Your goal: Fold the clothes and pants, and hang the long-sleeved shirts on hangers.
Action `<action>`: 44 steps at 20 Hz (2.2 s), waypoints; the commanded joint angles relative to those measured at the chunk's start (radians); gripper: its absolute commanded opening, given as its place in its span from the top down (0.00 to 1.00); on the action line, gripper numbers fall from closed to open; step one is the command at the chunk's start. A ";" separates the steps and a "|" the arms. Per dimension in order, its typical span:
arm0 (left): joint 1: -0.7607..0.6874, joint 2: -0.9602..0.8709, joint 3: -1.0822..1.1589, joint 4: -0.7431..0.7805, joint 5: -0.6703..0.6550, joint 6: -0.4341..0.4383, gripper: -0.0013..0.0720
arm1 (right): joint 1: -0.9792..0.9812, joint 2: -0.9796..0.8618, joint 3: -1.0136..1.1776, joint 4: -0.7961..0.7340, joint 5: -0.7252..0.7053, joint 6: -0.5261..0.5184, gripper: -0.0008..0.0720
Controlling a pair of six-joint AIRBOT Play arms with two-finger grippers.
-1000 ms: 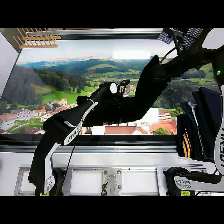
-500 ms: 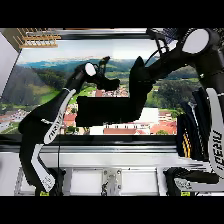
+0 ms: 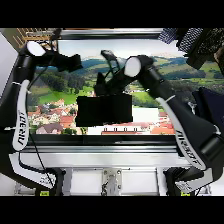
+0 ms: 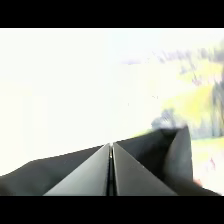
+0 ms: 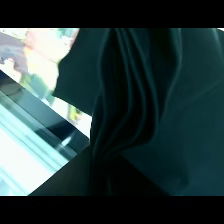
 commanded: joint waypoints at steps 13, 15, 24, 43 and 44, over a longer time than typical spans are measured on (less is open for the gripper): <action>0.142 0.353 -0.388 0.103 -0.005 0.032 0.97 | -0.101 -0.018 -0.276 0.146 -0.192 -0.258 0.15; 0.111 0.411 -0.533 0.102 0.029 0.055 0.97 | -0.245 0.072 -0.452 0.146 -0.191 -0.265 0.15; -0.065 0.497 -0.784 0.103 0.141 0.066 0.97 | -0.512 0.063 -0.788 0.451 -0.291 -0.504 0.15; -0.102 0.497 -0.785 0.096 0.167 0.060 0.97 | -0.618 0.187 -0.573 0.211 -0.121 -0.333 0.97; -0.102 0.497 -0.785 0.096 0.168 0.060 0.97 | -0.689 0.236 -0.537 0.151 -0.073 -0.304 0.97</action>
